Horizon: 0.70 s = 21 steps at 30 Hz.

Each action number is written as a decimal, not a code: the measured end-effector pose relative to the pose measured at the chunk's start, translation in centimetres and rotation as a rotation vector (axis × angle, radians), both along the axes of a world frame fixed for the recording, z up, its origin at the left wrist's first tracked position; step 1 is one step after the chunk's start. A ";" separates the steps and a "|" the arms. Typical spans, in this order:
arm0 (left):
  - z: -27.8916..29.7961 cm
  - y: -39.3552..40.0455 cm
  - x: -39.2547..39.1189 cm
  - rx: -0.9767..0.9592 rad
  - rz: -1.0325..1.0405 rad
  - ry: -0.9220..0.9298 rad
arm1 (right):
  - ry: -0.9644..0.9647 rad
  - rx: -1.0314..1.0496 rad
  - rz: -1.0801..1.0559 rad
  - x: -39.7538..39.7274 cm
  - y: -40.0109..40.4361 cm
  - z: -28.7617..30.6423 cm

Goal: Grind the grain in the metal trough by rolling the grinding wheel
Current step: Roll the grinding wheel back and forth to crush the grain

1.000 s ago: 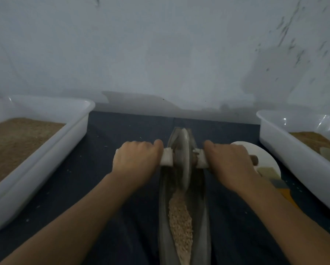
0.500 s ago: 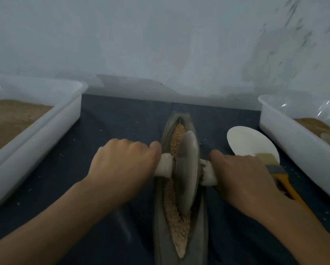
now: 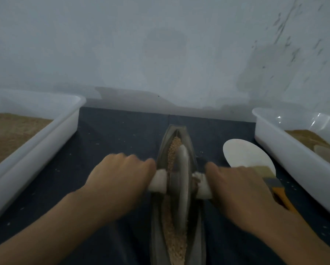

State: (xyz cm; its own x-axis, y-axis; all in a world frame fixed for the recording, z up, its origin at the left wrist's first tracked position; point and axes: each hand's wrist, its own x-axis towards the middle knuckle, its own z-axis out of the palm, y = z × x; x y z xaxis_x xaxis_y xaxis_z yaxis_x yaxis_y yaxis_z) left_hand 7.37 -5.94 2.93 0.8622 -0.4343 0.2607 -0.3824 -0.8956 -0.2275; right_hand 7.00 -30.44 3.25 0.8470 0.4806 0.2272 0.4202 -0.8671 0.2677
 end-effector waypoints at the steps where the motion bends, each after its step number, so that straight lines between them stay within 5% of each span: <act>1: 0.1 0.1 -0.8 0.003 -0.036 -0.016 | -0.014 0.015 0.019 -0.7 -0.1 -0.1; 12: -1.1 -0.7 4.6 -0.033 0.076 -0.136 | -0.120 -0.074 -0.057 6.3 1.7 1.7; 16: -1.2 -0.5 3.5 0.007 0.074 -0.173 | 0.003 -0.011 -0.058 4.7 0.8 1.6; 21: -0.2 0.2 -0.2 0.009 -0.086 0.012 | 0.193 0.049 -0.043 -0.3 0.0 0.2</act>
